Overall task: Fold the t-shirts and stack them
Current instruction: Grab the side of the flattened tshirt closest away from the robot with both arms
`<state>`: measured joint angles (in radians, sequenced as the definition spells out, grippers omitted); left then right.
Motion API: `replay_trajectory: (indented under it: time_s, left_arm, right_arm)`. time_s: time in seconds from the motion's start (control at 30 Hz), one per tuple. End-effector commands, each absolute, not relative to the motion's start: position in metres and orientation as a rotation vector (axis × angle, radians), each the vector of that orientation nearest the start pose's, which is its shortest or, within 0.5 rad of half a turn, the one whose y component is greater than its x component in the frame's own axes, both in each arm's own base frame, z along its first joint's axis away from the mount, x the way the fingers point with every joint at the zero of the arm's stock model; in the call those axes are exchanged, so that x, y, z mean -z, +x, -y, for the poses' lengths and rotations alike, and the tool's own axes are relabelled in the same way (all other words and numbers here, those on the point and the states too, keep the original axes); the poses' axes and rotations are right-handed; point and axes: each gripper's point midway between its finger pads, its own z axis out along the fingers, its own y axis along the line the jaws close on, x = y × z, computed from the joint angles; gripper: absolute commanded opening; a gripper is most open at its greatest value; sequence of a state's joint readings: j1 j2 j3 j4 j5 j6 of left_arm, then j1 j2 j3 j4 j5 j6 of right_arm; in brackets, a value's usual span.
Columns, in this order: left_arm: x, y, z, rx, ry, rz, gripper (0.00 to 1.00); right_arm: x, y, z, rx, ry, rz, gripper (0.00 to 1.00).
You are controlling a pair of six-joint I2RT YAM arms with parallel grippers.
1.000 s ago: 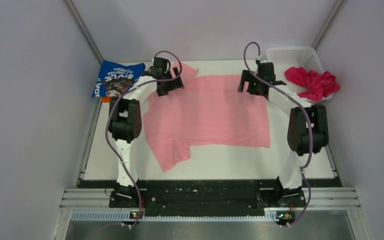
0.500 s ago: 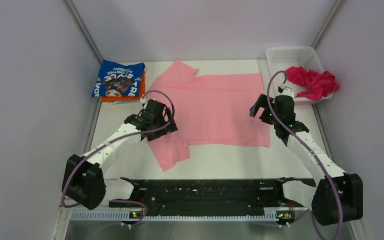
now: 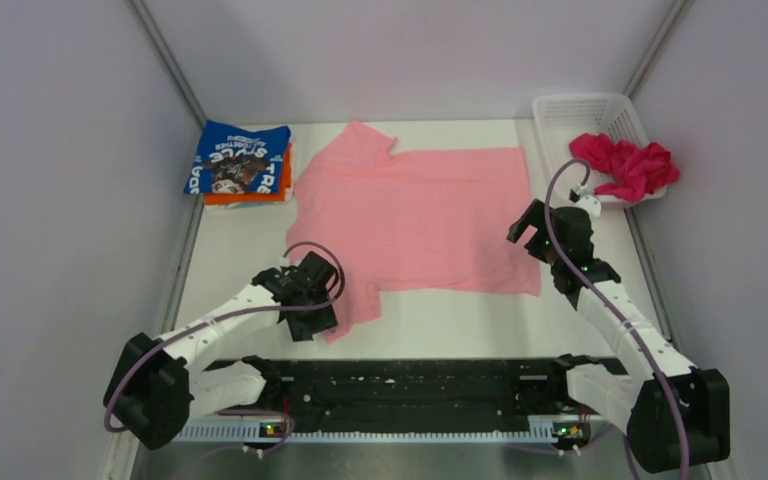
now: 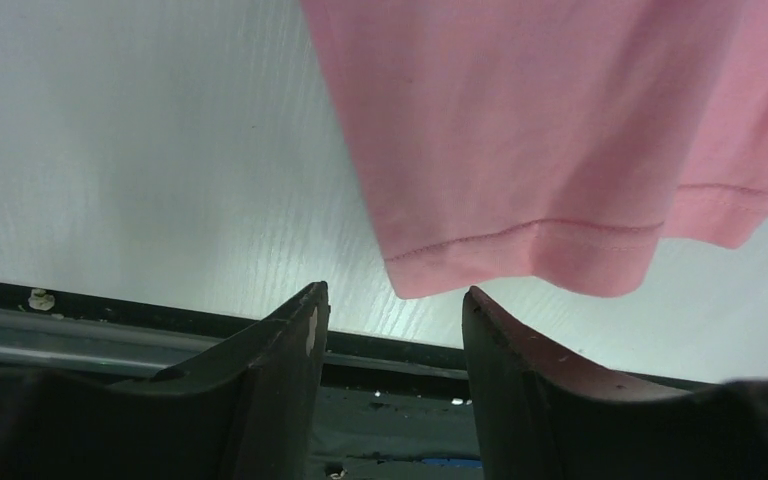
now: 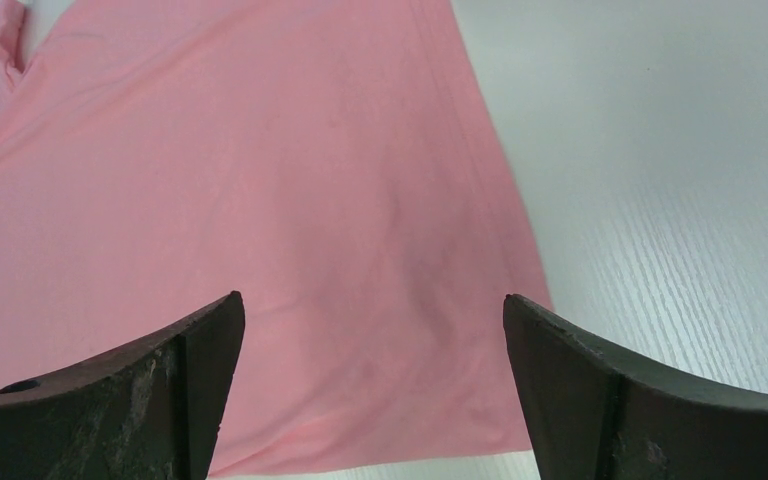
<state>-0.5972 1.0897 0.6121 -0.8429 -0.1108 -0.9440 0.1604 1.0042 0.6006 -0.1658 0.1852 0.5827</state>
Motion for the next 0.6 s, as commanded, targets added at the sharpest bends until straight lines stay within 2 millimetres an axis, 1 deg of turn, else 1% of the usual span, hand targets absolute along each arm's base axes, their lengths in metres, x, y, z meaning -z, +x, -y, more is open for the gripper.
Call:
replay_trajectory:
  time_s: [0.0,0.1,0.23,0.33,0.4,0.53,0.57]
  left_arm:
    - [-0.028,0.139,0.121,0.120,-0.517,-2.887,0.55]
    - [-0.025,0.140,0.122,0.091,-0.519,-2.899,0.53]
    - [-0.024,0.140,0.131,0.139,-0.510,-2.909,0.52]
    - [-0.022,0.142,0.129,0.111,-0.514,-2.899,0.52]
    - [-0.020,0.143,0.131,0.113,-0.506,-2.903,0.51]
    - [-0.014,0.144,0.132,0.093,-0.495,-2.920,0.43]
    - [-0.013,0.144,0.132,0.086,-0.495,-2.925,0.36]
  right_arm:
    - [-0.130,0.320,-0.038,-0.223,0.584,-2.064,0.99]
    - [-0.125,0.319,-0.037,-0.208,0.587,-2.086,0.99]
    - [-0.121,0.320,-0.036,-0.193,0.590,-2.098,0.99]
    - [-0.119,0.320,-0.036,-0.189,0.592,-2.103,0.99]
    - [-0.118,0.319,-0.036,-0.186,0.592,-2.107,0.99]
    - [-0.116,0.318,-0.035,-0.180,0.592,-2.114,0.99]
    - [-0.116,0.318,-0.035,-0.178,0.592,-2.113,0.99]
